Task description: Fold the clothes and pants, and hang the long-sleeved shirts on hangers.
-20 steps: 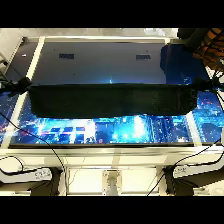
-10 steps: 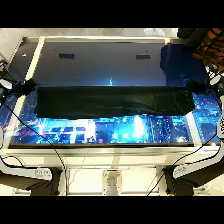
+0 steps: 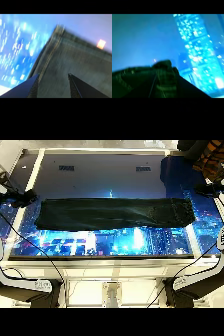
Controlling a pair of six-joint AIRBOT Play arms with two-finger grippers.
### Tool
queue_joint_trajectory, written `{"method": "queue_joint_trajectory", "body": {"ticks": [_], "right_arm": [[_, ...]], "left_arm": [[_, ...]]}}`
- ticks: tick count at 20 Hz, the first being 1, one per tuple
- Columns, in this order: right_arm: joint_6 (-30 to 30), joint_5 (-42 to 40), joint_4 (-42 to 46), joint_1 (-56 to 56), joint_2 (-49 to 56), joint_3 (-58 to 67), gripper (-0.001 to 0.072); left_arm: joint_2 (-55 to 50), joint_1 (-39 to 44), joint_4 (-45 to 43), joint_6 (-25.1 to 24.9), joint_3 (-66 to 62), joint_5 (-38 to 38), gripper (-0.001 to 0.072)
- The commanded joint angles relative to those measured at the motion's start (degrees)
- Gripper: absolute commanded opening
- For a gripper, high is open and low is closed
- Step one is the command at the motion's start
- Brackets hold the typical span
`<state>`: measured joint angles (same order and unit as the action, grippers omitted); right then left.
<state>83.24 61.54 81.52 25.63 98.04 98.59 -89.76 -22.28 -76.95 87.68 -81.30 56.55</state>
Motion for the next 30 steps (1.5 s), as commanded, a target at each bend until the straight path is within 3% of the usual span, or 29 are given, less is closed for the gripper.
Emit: {"method": "queue_joint_trajectory", "body": {"ticks": [1, 3, 4, 5, 7, 8, 12, 15, 17, 30], "right_arm": [[-7.58, 12.17, 1.44, 0.02, -0.33, 3.06, 0.0276], [-9.49, 15.87, 1.44, 0.22, -0.33, 3.04, 0.0265], [-9.77, 17.66, 1.18, 0.42, -0.33, 3.04, 0.0213], [-10.27, 19.58, 1.25, 0.42, -0.33, 3.04, 0.0012], [-10.43, 22.8, 1.18, 0.42, -0.5, 3.04, 0.0019], [-10.27, 24.17, 0.46, 0.35, -0.55, 3.04, 0.0019], [-9.73, 28.7, -4.02, -0.66, -0.55, 2.97, 0.0019], [-8.7, 30.03, -4.0, -3.72, -0.55, 2.97, 0.002], [-8.28, 30.01, -3.96, -6.4, -0.55, 2.97, 0.002], [-7.23, 29.94, -3.45, -12.81, -0.55, 3.06, 0.0019]], "left_arm": [[0.07, -0.24, -4.44, 0.0, -0.5, 10.64, 0.0441], [0.04, -0.48, -4.52, -0.04, 0.04, 11.87, 0.0441], [0.04, -0.83, -4.5, -0.07, 0.57, 12.07, 0.0441], [0.0, -1.36, -4.46, -0.22, 1.09, 12.17, 0.0442], [0.0, -2.73, -3.43, -1.44, 2.1, 12.74, 0.06], [-0.02, -3.65, -2.05, -2.73, 2.78, 13.16, 0.0617], [-0.46, -7.91, 2.03, -7.43, 5.07, 13.53, 0.0616], [-3.28, -12.22, 16.39, -15.5, 5.09, 14.93, 0.0616], [-5.44, -13.75, 21.9, -17.66, 5.09, 14.95, 0.0617], [-11.72, -13.92, 21.31, -21.11, 5.07, 10.8, 0.0623]]}}
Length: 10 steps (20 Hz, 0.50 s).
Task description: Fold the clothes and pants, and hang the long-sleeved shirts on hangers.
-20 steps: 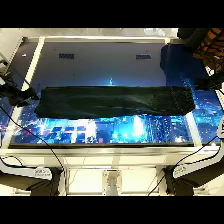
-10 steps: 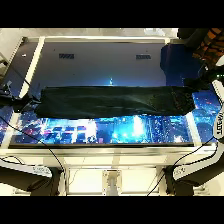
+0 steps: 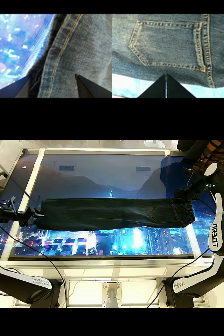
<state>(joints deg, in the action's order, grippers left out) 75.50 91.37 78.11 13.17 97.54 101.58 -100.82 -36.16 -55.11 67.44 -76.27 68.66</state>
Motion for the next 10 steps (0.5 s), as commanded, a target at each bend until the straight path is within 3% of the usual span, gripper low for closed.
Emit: {"method": "queue_joint_trajectory", "body": {"ticks": [1, 6, 9, 10], "right_arm": [[0.5, 0.15, -0.04, -0.35, -0.04, 0.07, 0.0019], [0.48, 0.09, -0.04, -0.35, -0.04, 0.07, 0.0019], [0.48, 0.07, -0.07, -0.35, -0.04, 0.07, 0.002], [0.46, -0.13, -0.04, -0.35, -0.04, 0.07, 0.002]], "left_arm": [[-1.11, -0.02, -0.55, -0.9, 0.04, -0.61, 0.0624], [-4.55, 0.74, -0.52, -1.03, 0.04, 2.95, 0.0611], [-5.64, 1.4, -0.09, -2.05, 0.04, 4.76, 0.052], [-5.64, 1.55, -0.09, -2.34, 0.04, 5.29, 0.0457]]}}
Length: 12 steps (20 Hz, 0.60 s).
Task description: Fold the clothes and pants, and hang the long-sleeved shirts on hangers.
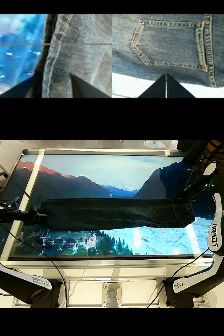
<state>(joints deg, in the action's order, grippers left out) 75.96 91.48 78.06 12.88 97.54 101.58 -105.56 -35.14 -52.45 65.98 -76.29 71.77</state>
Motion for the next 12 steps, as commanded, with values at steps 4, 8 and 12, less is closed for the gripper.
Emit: {"method": "queue_joint_trajectory", "body": {"ticks": [4, 8, 12], "right_arm": [[0.0, -2.6, -0.02, -0.07, -0.04, 0.07, 0.002], [-0.42, -3.28, -0.02, -0.07, -0.04, 0.07, 0.002], [-0.63, -5.11, -0.02, -0.07, -0.04, 0.07, 0.002]], "left_arm": [[-0.83, 1.38, -2.21, -0.83, 0.07, 5.46, 0.0198], [1.79, 1.49, 0.44, -0.42, 0.04, 8.44, 0.002], [10.91, 1.46, -3.32, 4.28, -1.6, 8.52, 0.0019]]}}
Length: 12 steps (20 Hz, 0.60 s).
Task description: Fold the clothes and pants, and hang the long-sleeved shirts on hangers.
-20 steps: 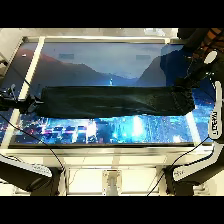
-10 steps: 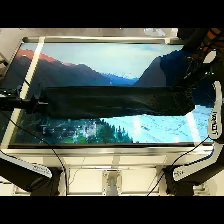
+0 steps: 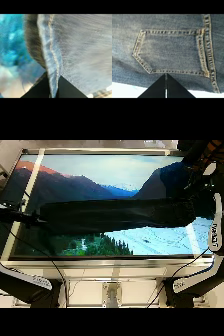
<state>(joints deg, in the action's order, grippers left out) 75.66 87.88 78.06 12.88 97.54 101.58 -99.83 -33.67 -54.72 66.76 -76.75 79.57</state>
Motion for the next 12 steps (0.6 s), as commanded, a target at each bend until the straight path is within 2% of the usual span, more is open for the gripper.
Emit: {"method": "queue_joint_trajectory", "body": {"ticks": [1, 7, 12], "right_arm": [[-0.35, -2.01, -0.02, -0.07, -0.04, 0.07, 0.002], [-1.9, -4.87, 0.0, -0.07, -0.02, 0.07, 0.002], [-3.32, -5.42, -0.02, -0.07, 0.0, 0.07, 0.002]], "left_arm": [[7.52, 0.0, -3.04, 5.46, -2.1, 1.38, 0.0018], [18.08, 1.79, -5.31, 13.03, -7.91, 10.32, 0.0018], [21.9, 14.67, -5.97, 17.86, -8.35, 14.6, 0.0017]]}}
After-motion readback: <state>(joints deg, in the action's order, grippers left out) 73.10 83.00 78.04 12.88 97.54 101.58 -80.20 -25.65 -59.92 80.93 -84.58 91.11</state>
